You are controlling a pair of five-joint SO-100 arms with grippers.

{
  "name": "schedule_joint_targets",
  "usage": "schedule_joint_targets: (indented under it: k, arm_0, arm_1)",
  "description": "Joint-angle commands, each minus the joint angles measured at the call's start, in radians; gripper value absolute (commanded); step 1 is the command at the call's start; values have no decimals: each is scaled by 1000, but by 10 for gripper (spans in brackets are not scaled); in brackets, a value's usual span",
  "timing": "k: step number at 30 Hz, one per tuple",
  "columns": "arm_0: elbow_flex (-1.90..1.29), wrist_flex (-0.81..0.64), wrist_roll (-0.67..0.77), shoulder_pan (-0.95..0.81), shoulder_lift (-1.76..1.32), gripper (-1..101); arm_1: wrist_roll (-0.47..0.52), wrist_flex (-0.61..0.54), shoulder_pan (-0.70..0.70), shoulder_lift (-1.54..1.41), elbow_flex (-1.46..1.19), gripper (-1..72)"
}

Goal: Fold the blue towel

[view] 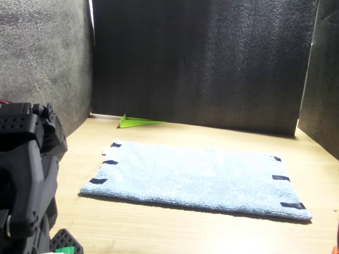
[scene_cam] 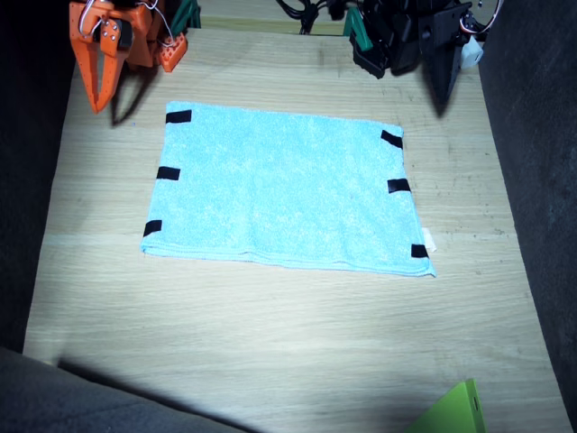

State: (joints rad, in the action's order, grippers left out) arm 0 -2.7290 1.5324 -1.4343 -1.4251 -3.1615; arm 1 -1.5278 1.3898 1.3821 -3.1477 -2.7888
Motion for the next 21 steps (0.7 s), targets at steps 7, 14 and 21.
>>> schedule_joint_targets:
  k: [7, 14, 21]
  arm_0:
    - [3, 2, -15, 11, -14, -3]
    - [2, 2, -12, 2, -14, -3]
    - [2, 2, -37, 29, -14, -3]
  arm_1:
    - [-64, 17, -38, 0, 35, -1]
    - [-63, 17, -41, 0, 35, -1]
    - [-41, 17, -12, 0, 35, -1]
